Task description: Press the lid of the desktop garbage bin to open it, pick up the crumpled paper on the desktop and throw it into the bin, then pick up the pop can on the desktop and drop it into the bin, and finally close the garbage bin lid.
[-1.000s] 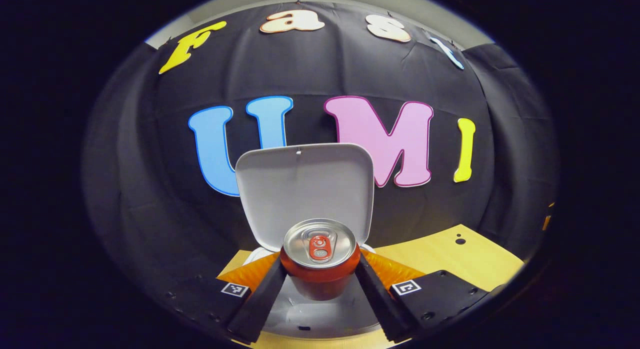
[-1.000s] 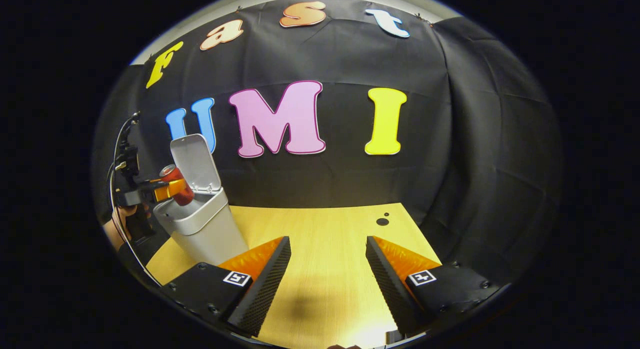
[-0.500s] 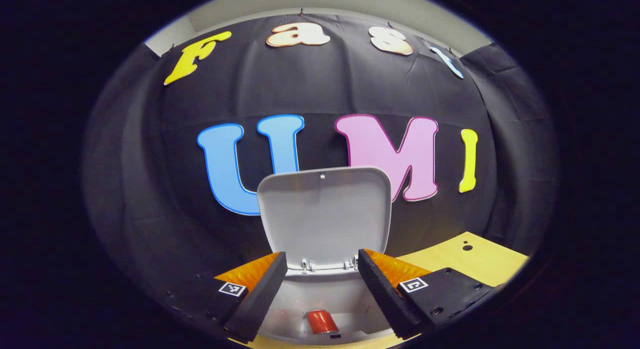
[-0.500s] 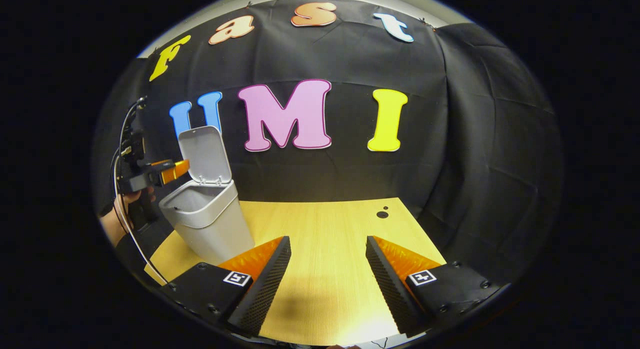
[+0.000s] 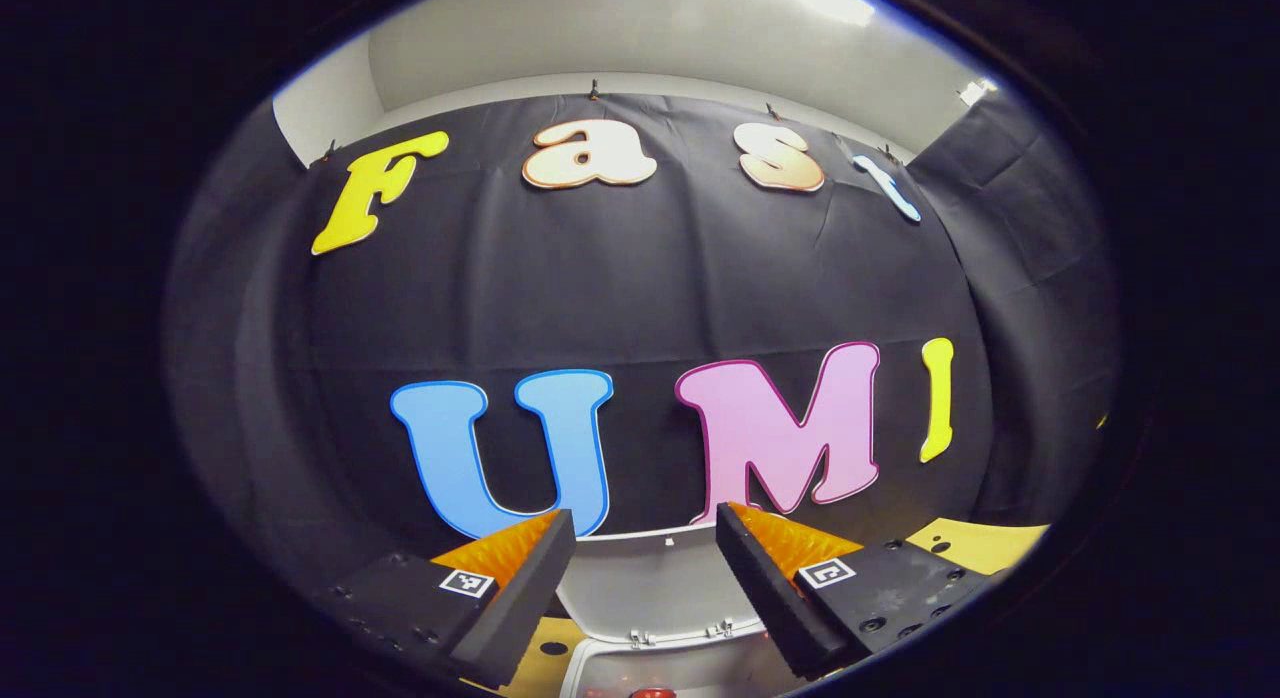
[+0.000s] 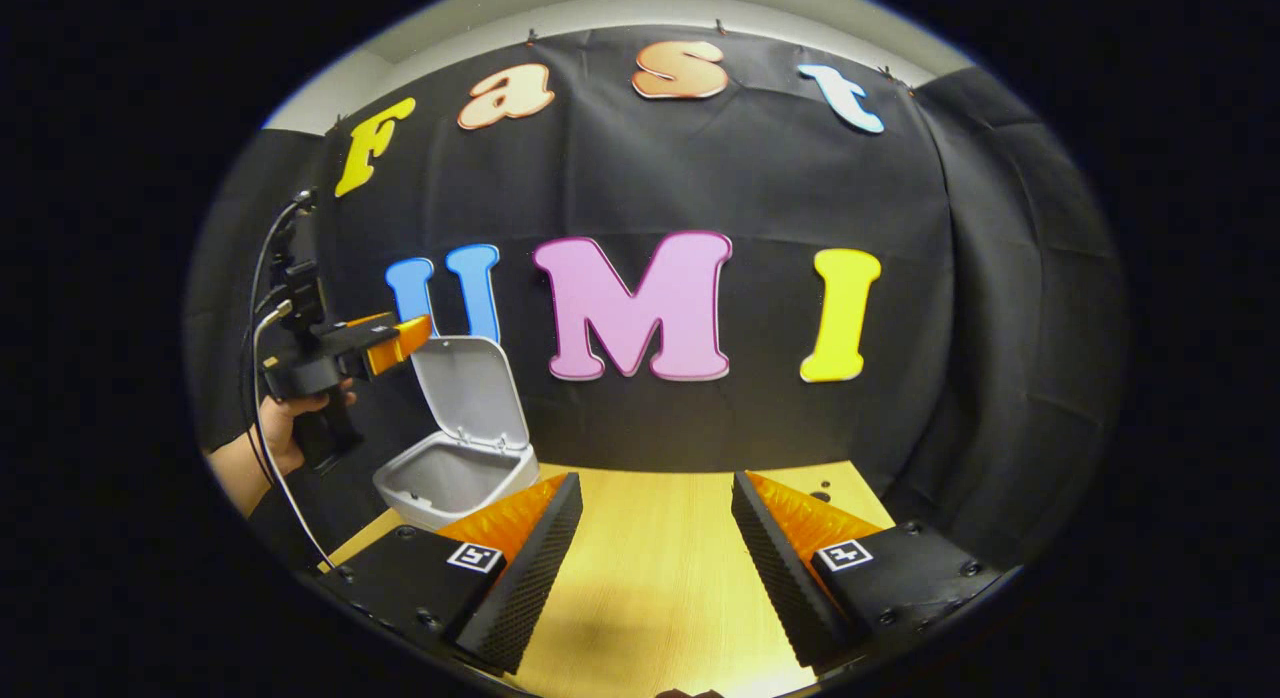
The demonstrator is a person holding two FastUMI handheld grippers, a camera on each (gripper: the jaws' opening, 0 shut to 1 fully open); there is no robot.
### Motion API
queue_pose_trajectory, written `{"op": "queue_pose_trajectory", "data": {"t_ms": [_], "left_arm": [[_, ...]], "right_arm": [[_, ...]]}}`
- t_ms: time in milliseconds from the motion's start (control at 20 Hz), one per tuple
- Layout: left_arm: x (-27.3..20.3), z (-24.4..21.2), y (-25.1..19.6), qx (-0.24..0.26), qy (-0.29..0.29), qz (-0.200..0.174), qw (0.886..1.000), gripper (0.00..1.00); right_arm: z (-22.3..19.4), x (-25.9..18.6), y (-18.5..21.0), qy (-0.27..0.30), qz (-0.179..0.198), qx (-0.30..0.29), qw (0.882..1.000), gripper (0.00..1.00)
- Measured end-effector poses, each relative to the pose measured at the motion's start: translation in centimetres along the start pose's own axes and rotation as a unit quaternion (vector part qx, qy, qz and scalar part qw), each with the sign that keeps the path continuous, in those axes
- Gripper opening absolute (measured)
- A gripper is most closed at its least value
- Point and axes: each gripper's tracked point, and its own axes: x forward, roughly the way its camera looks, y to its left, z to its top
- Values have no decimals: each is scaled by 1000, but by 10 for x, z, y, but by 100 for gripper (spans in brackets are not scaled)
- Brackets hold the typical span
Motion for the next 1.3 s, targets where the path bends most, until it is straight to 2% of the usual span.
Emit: {"op": "queue_pose_trajectory", "data": {"t_ms": [200, 250, 300, 550, 600, 700, 800, 950, 1150, 1300], "left_arm": [[41, -17, -4, 2, 15, -24, 1000, 94], [50, -18, -5, 1, 15, -27, 1000, 90], [58, -21, -7, -2, 14, -32, 999, 94], [86, -39, -13, -16, 41, -56, 997, 94], [88, -40, -14, -16, 47, -59, 997, 100], [86, -41, -17, -8, 63, -66, 996, 96], [76, -41, -20, -11, 81, -69, 994, 97], [44, -49, -23, -44, 111, -76, 990, 97], [-27, -94, -17, -44, 153, -46, 986, 98], [-80, -135, -27, -48, 168, -39, 984, 97]], "right_arm": [[-8, 2, 15, 13, 6, -15, 1000, 97], [-16, 0, 15, 24, 4, -24, 999, 97], [-23, -1, 14, 34, 0, -28, 999, 98], [-48, -2, 8, 60, -22, 7, 998, 98], [-50, -2, 6, 61, -27, 15, 998, 98], [-51, 0, 3, 60, -34, 25, 997, 98], [-52, 0, 0, 59, -38, 21, 997, 97], [-52, -1, -6, 54, -42, 17, 998, 97], [-57, -4, -9, 49, -46, 34, 997, 97], [-67, -12, -10, 55, -47, 39, 997, 96]]}}
